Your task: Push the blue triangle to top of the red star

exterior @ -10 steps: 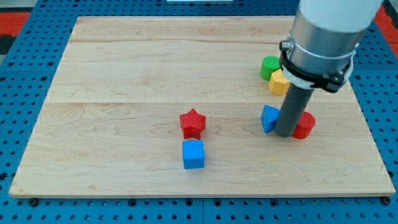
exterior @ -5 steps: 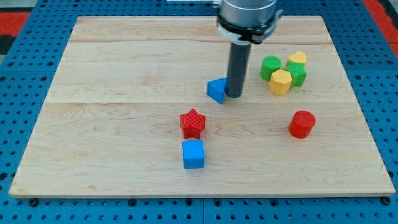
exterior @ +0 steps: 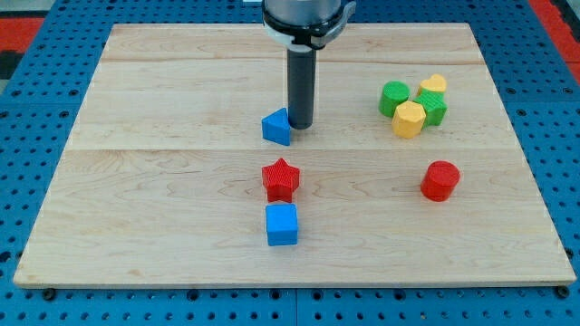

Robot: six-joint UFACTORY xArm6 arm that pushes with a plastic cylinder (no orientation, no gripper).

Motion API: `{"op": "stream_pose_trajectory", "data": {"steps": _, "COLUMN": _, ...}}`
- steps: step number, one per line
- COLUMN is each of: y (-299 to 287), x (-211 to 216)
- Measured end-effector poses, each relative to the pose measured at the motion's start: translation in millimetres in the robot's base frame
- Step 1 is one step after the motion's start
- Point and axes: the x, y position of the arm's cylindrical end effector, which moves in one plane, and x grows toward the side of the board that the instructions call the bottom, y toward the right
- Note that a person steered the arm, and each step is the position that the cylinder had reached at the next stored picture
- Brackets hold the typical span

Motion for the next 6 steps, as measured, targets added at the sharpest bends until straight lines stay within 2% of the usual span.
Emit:
{"op": "stream_pose_trajectory", "data": {"steps": 1, "y": 2, "x": -39}}
{"op": "stream_pose_trajectory", "data": {"steps": 2, "y": -25, "x": -39}}
{"op": "stream_pose_trajectory", "data": {"steps": 3, "y": -25, "x": -9}}
{"op": "stream_pose_trajectory", "data": {"steps": 4, "y": -33, "x": 4}}
{"op": "stream_pose_trajectory", "data": {"steps": 5, "y": -31, "x": 0}}
{"op": "stream_pose_trajectory", "data": {"steps": 6, "y": 4, "x": -2}}
